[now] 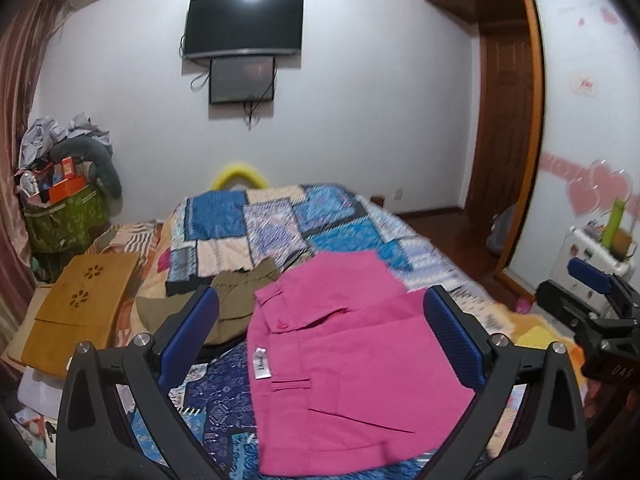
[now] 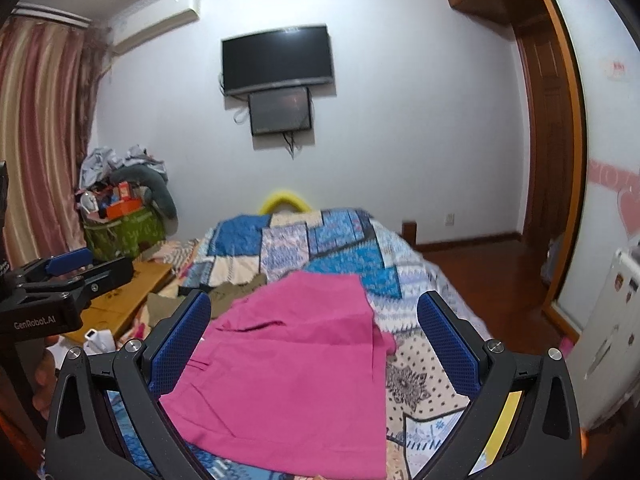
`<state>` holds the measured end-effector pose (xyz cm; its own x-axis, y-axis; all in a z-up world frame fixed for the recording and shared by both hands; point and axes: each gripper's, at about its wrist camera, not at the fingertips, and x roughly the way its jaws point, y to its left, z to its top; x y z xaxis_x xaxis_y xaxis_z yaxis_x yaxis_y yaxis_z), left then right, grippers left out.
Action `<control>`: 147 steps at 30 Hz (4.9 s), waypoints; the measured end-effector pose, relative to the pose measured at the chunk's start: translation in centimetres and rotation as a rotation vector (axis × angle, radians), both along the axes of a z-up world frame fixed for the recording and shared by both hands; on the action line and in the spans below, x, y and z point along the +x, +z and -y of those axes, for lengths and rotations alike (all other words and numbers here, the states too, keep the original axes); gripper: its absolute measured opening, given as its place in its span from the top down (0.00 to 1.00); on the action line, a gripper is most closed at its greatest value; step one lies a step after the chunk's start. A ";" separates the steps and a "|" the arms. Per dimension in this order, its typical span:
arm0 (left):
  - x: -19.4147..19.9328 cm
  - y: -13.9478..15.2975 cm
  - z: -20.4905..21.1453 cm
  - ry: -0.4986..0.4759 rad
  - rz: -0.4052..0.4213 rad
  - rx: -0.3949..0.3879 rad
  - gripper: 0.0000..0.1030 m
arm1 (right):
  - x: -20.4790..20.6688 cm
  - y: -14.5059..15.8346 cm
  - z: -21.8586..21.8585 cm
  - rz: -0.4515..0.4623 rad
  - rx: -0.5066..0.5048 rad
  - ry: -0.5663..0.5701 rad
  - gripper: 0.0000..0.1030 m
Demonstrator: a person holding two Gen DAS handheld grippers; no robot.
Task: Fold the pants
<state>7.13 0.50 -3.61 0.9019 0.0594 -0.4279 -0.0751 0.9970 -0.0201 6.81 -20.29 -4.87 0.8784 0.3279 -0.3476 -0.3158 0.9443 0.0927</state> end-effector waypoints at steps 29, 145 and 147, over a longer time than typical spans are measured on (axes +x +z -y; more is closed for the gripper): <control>18.9 -16.7 -8.8 -0.046 -0.624 -0.076 0.49 | 17.9 -12.5 2.8 -0.501 -0.079 0.075 0.32; 32.5 -18.9 -16.4 0.053 -0.599 -0.068 0.28 | 29.4 -9.9 -0.5 -0.397 -0.170 0.126 0.23; 33.2 -20.0 -16.2 0.040 -0.630 -0.075 0.28 | 30.7 -11.2 -0.9 -0.414 -0.153 0.143 0.23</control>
